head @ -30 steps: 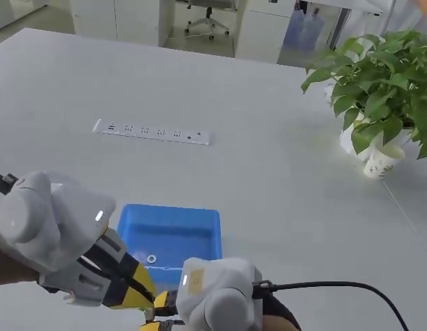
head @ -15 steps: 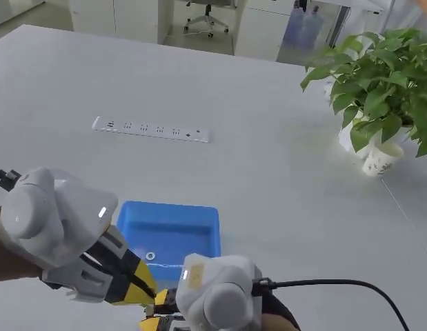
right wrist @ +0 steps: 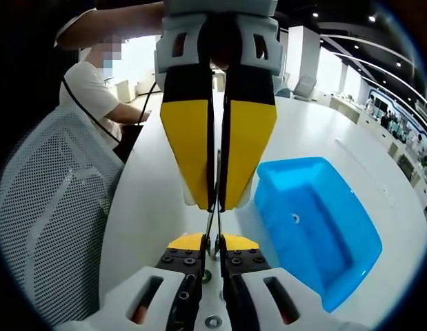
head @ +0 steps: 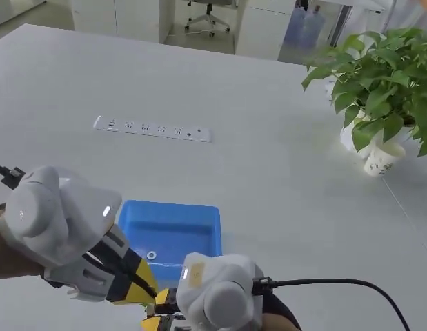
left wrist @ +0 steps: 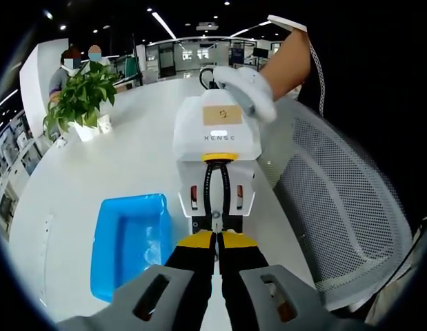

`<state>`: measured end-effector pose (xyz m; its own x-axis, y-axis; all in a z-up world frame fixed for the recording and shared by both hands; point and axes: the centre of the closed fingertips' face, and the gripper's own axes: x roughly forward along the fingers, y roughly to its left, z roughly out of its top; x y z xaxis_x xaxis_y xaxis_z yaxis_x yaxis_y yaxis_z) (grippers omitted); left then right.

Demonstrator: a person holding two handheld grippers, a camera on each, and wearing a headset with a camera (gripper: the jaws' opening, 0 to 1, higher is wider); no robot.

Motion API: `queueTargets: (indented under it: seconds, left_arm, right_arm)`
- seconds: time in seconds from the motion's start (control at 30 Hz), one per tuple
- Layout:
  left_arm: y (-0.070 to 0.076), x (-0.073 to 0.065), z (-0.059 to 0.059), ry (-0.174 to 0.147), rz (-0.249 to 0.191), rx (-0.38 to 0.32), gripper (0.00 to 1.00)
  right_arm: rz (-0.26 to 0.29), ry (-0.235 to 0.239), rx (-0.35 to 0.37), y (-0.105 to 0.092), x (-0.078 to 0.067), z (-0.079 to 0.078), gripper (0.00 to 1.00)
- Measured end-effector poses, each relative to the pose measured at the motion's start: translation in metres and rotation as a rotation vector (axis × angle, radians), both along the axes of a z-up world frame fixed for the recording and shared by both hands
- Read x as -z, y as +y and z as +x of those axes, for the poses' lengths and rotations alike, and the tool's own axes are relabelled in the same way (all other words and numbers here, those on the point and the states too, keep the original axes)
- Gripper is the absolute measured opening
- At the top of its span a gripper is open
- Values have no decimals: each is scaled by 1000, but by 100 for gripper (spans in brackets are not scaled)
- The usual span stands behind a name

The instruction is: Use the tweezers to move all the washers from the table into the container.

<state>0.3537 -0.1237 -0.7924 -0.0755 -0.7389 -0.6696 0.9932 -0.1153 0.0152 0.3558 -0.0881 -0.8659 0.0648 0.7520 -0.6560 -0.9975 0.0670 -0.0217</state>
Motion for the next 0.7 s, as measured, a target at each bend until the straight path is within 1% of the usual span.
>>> queueTargets:
  seconds: [0.37, 0.53, 0.7]
  left_arm:
    - [1, -4, -1, 8, -4, -10, 5]
    - [0, -9, 0, 9, -5, -13, 5]
    - [1, -16, 0, 10, -11, -20, 5]
  right_arm:
    - [-1, -6, -9, 0, -5, -1, 9]
    - [3, -8, -11, -1, -9, -1, 9]
    - [7, -12, -18, 0, -16, 0, 9]
